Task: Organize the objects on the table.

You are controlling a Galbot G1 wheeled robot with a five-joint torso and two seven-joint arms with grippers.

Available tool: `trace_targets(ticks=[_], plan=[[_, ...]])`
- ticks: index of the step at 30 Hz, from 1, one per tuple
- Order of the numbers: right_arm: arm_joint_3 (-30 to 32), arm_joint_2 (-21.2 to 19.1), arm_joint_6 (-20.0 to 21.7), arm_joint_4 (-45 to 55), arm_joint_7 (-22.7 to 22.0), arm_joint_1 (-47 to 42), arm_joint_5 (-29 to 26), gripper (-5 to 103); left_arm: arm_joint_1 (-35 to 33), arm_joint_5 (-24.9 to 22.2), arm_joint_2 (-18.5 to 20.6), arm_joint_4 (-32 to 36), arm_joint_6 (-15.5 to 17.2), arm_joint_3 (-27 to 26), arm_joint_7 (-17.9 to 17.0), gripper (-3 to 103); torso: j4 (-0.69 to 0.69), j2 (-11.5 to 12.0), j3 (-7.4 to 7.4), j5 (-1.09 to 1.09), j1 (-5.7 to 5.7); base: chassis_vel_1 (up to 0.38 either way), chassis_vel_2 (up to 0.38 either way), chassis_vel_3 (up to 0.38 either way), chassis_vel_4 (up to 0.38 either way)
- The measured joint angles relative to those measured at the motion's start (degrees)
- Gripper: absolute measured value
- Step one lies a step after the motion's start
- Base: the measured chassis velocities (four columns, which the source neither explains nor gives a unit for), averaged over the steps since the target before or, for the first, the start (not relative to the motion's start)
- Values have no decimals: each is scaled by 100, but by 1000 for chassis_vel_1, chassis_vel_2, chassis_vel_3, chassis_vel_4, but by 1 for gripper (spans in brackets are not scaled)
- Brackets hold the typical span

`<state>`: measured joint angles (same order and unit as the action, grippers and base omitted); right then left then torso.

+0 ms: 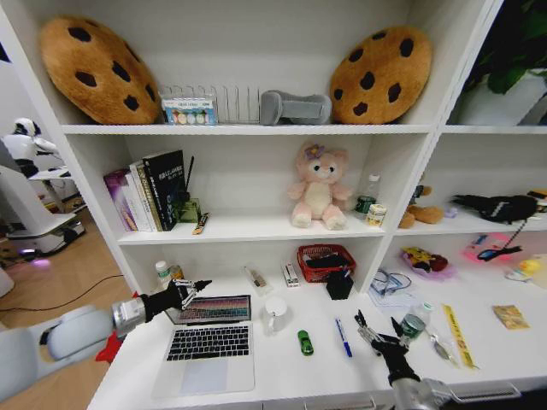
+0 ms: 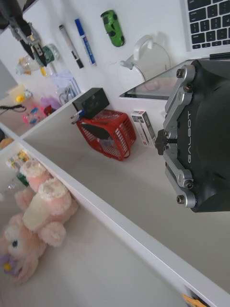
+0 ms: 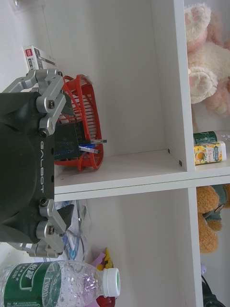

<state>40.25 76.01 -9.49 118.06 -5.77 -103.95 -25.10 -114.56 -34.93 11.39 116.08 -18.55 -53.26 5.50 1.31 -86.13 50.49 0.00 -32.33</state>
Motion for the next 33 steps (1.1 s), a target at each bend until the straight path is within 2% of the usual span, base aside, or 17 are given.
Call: trace_targets(ticks=[1,2,5,12,20,30,33], plan=[[-16,14,-4,0,-4,-1,19,100,236,-80,243,-63,-57,247,57,0,0,0,0,0,-1,0,0,0,0],[-16,14,-4,0,-4,-1,19,100,236,-80,243,-63,-57,247,57,0,0,0,0,0,-1,0,0,0,0],[-27,35,-15,-5,-11,4,17,100,725,-164,564,-89,-146,808,182,0,-1,0,0,1,0,0,0,0,0],[-27,29,-28,-40,-23,41,-17,100,683,-50,622,-143,-174,936,274,0,-1,0,-1,-1,0,0,0,0,0],[-37,25,-80,-40,-35,-18,-17,100,515,403,392,-186,-175,899,344,0,-1,0,-1,-1,0,0,0,0,0],[-97,28,-84,-65,-89,27,-5,100,660,618,156,138,-122,1061,203,0,-1,-1,-1,0,0,0,0,0,0],[-93,-13,-45,-44,-133,111,-120,100,389,870,-409,333,66,1003,9,0,0,-1,-1,1,0,0,0,0,0]])
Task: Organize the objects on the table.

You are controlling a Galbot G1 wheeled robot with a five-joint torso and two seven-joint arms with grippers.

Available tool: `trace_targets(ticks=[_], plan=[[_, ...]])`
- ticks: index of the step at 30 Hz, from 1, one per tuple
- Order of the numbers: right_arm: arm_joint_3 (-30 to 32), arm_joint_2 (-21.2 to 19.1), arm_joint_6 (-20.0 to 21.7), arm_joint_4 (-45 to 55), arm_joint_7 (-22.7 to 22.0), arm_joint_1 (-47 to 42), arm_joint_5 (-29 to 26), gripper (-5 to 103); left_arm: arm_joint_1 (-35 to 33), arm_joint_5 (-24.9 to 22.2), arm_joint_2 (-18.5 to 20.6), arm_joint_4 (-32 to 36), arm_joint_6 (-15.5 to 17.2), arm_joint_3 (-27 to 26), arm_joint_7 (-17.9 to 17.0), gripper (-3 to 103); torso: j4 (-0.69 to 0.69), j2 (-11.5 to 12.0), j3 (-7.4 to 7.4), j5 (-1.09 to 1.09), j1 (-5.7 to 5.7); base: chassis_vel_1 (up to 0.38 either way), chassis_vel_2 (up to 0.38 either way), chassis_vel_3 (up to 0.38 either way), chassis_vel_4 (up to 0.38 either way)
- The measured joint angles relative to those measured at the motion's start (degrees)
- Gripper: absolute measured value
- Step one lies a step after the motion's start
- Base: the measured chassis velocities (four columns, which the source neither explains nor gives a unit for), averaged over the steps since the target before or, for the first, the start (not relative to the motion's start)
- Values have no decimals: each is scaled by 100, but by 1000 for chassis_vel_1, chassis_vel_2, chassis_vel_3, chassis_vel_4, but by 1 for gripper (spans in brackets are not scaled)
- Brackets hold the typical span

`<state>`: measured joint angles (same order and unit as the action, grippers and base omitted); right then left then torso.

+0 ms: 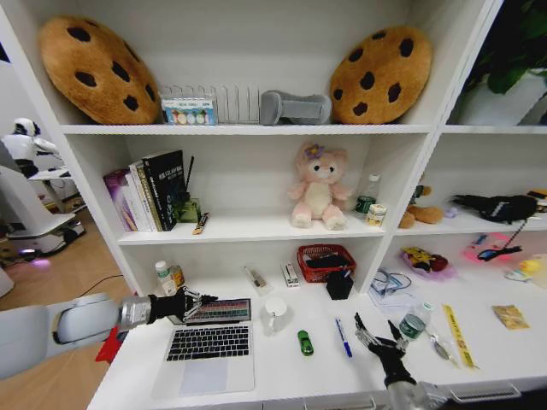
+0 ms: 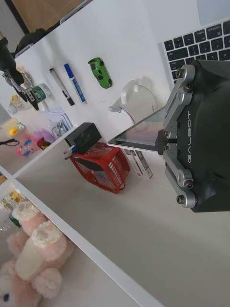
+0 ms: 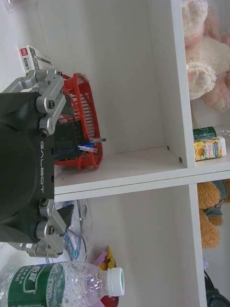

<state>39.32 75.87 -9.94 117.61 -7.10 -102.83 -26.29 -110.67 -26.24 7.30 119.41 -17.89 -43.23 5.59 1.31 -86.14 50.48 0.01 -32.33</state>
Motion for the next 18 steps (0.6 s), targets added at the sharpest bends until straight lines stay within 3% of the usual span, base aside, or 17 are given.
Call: trace_targets(ticks=[1,3,4,6,8,11,14,18], plan=[[0,0,0,0,0,0,0,100,0,0,0,0,0,0,0,0,0,0,0,0,0,0,0,0,0],[53,-85,61,65,-37,67,-87,100,-326,471,-705,171,44,11,-64,0,-1,0,0,-3,0,0,0,0,0],[53,-85,61,65,-37,67,-87,100,-326,471,-705,171,44,11,-64,0,-1,0,0,-3,0,0,0,0,0],[68,-152,127,141,-62,136,-121,100,-663,823,-1229,239,-1,-175,-56,0,-7,0,-1,-5,1,0,0,0,0],[65,-168,150,165,-70,159,-123,100,-692,838,-1304,255,-19,-252,-55,0,-8,0,-1,-4,2,0,0,0,0],[29,-168,186,210,-76,179,-116,100,-501,552,-1143,297,-30,-406,-53,0,-5,-1,-1,-2,2,0,0,0,0],[5,-91,184,237,-77,122,-65,100,51,-61,-357,183,-12,-391,-33,0,1,0,0,1,1,0,0,0,0],[34,-44,148,248,-76,46,-56,100,244,-318,90,5,4,-310,3,0,3,0,0,1,0,0,0,0,0]])
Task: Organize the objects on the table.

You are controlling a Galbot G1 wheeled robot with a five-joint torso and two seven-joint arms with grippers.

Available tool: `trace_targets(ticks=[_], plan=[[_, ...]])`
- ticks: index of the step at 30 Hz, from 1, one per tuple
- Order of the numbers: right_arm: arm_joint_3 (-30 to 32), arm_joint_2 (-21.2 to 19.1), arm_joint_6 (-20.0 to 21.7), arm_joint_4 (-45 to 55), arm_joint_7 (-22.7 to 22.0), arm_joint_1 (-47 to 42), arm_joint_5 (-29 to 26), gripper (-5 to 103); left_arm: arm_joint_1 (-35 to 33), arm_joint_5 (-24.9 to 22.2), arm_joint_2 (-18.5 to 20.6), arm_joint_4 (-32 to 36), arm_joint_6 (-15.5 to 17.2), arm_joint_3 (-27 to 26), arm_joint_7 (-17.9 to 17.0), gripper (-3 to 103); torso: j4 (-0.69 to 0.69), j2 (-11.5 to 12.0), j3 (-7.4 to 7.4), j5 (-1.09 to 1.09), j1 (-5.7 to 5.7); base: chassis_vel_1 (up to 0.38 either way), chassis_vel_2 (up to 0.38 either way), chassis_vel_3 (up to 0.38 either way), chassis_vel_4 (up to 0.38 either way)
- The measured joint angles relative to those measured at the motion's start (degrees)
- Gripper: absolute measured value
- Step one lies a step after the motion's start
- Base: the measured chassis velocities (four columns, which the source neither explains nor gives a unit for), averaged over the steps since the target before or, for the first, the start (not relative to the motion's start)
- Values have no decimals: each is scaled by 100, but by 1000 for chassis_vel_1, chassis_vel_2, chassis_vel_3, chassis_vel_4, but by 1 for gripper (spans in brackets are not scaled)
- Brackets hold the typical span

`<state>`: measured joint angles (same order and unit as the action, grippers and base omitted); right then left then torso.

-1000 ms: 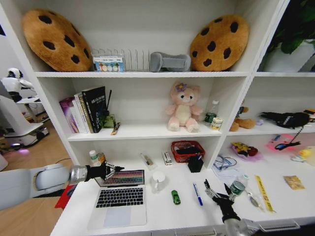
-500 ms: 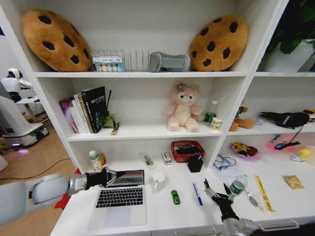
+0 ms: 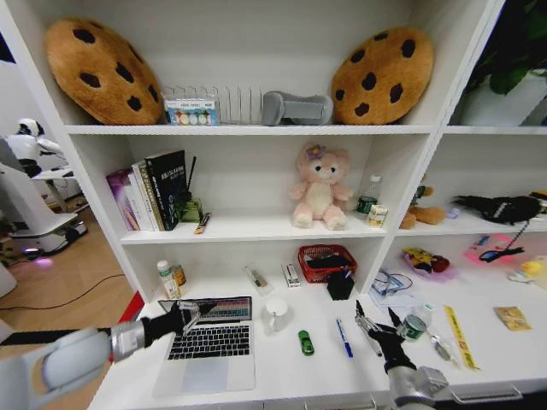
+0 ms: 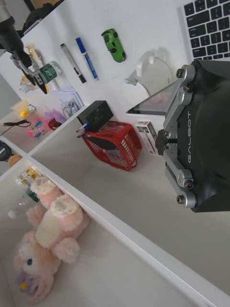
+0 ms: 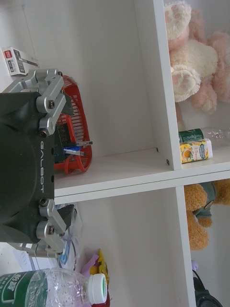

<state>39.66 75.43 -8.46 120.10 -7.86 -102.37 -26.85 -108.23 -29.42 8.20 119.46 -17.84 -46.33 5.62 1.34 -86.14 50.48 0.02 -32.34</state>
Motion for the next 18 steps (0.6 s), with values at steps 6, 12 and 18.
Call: trace_targets(ticks=[6,12,18], plan=[[133,25,-36,33,1,-34,-37,100,-205,0,365,-526,-33,103,123,0,-6,0,0,-4,1,0,0,0,0],[80,92,-37,47,1,-40,10,100,-160,8,390,-581,-112,144,165,0,-4,0,0,-2,0,0,0,0,0],[-6,140,-43,55,-5,-66,113,100,-183,196,155,-296,-124,251,103,0,-5,0,0,-2,0,0,0,0,0]])
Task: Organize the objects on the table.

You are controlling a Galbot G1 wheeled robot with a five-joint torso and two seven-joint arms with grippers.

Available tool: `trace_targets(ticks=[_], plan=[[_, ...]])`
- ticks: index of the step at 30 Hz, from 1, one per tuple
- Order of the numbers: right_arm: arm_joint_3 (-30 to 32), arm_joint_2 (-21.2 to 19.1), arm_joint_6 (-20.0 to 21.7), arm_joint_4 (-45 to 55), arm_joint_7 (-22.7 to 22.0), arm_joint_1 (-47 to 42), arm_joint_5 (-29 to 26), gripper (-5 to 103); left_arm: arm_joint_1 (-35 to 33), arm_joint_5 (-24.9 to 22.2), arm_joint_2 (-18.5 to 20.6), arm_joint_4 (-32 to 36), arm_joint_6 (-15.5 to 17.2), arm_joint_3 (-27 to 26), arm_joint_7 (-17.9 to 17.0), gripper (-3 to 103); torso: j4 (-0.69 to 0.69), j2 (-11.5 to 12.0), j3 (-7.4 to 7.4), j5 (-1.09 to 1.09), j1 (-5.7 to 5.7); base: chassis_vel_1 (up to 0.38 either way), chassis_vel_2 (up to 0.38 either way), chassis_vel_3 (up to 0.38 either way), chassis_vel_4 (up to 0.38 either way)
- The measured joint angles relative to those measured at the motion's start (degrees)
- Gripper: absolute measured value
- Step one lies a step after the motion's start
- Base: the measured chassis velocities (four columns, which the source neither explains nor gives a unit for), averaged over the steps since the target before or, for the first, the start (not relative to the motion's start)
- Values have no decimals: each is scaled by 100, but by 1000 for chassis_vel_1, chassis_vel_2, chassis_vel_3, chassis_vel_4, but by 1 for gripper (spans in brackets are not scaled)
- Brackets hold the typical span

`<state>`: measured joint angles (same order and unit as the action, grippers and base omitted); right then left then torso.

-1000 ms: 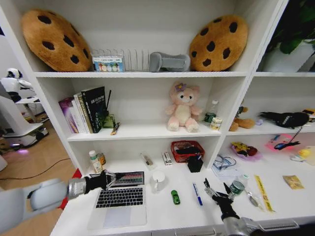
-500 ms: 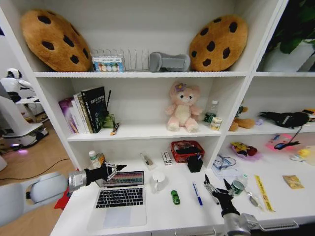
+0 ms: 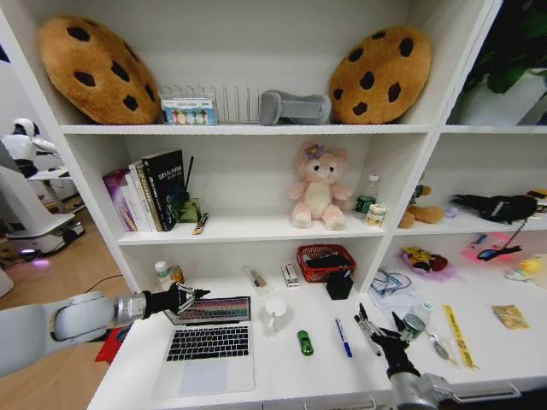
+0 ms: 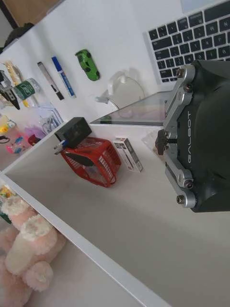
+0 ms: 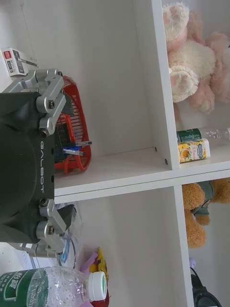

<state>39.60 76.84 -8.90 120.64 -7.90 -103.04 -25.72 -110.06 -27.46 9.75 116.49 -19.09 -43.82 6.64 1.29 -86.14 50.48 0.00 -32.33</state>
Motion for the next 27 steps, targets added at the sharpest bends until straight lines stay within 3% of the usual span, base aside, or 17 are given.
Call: trace_targets(ticks=[4,5,6,8,9,11,12,14,15,16,17,19,20,22,23,27], plan=[[-26,2,2,29,-20,-2,26,100,-207,297,-399,333,111,69,-128,0,1,0,0,0,0,0,0,0,0],[-53,-5,13,51,-31,6,39,100,-317,448,-720,464,183,105,-191,0,2,0,0,0,0,0,0,0,0],[-53,-5,13,51,-31,6,39,100,-317,448,-720,464,183,105,-191,0,2,0,0,0,0,0,0,0,0],[-98,-27,75,124,-52,27,105,100,-701,946,-1422,645,146,48,-192,0,1,0,0,-2,0,0,0,0,0],[-98,-27,75,124,-52,27,105,100,-701,946,-1422,645,146,48,-192,0,1,0,0,-2,0,0,0,0,0],[-187,-30,170,185,-102,100,207,100,-1359,1464,-2077,729,-22,-197,-143,0,-1,0,-1,-2,1,0,0,0,0],[-187,-30,170,185,-102,100,207,100,-1359,1464,-2077,729,-22,-197,-143,0,-1,0,-1,-2,1,0,0,0,0],[-282,-21,234,217,-140,136,279,100,-1710,1768,-2526,735,-95,-186,-91,0,-2,0,-1,0,1,0,0,0,0],[-298,-21,244,222,-145,140,290,100,-1748,1838,-2635,723,-107,-143,-73,0,-2,0,0,0,1,0,0,0,0],[-343,-12,279,240,-174,140,336,100,-1772,2075,-3038,608,-168,64,-22,0,-1,-1,-1,1,1,0,0,0,0],[-343,-12,279,240,-174,140,336,100,-1772,2075,-3038,608,-168,64,-22,0,-1,-1,-1,1,1,0,0,0,0],[-377,-29,321,291,-207,52,406,100,-1651,2521,-3702,278,-424,513,84,0,0,0,-1,-1,1,0,0,0,0],[-377,-29,321,291,-207,52,406,100,-1651,2521,-3702,278,-424,513,84,0,0,0,-1,-1,1,0,0,0,0],[-389,-59,347,332,-233,-8,472,100,-1556,2771,-4188,7,-672,783,146,0,0,-1,-1,0,1,0,0,0,0],[-389,-59,347,332,-233,-8,472,100,-1556,2771,-4188,7,-672,783,146,0,0,-1,-1,0,1,0,0,0,0],[-399,-81,390,426,-254,-62,485,100,-1276,2765,-4882,-171,-878,814,96,0,0,-1,-1,0,2,0,0,0,0]])
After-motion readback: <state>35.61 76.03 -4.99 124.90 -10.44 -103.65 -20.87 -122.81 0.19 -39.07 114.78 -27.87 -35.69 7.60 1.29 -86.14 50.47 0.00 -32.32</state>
